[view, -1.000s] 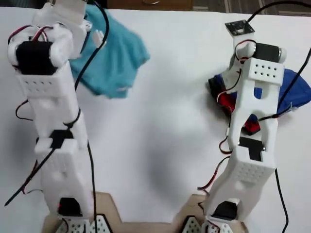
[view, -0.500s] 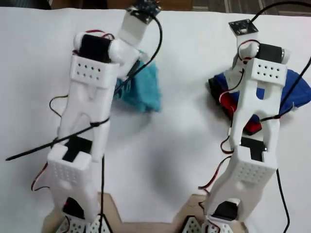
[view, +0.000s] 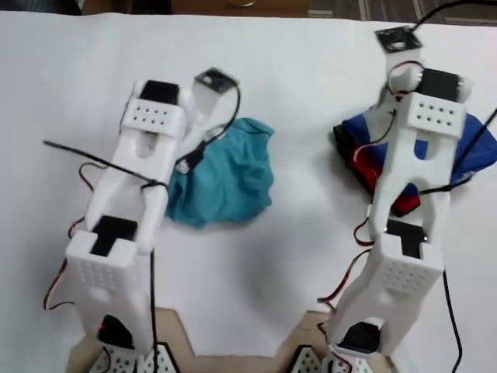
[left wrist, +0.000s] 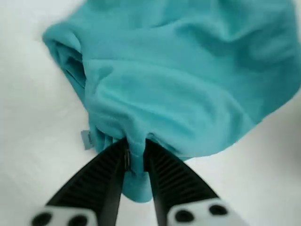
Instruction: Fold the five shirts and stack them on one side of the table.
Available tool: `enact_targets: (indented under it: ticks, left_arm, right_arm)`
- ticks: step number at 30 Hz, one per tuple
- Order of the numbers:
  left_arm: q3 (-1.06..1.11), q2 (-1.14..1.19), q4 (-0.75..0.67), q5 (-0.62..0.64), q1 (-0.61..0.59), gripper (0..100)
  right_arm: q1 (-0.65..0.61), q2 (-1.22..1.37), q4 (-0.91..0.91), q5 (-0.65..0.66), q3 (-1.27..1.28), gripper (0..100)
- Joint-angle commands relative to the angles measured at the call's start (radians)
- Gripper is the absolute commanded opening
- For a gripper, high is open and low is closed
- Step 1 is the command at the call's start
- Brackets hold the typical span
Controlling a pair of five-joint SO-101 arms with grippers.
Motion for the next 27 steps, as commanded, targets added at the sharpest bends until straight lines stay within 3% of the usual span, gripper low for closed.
enact_targets:
  ticks: [1,5,12,27]
  left_arm:
    - [-0.01,-0.084,-0.011,-0.009,-0.032,12]
    - [-0.104,-0.084,0.041,-0.009,-0.084,18]
    - [-0.252,-0.083,0.143,-0.009,-0.226,19]
    - [-0.254,-0.077,0.052,-0.011,-0.795,18]
  right_arm:
    - [-0.085,-0.008,0.01,0.002,-0.044,26.9]
    - [-0.163,-0.005,0.005,-0.005,-0.041,29.7]
    - [-0.302,0.001,0.004,-0.005,0.017,34.5]
    - [-0.653,0.001,-0.079,0.003,0.12,34.5]
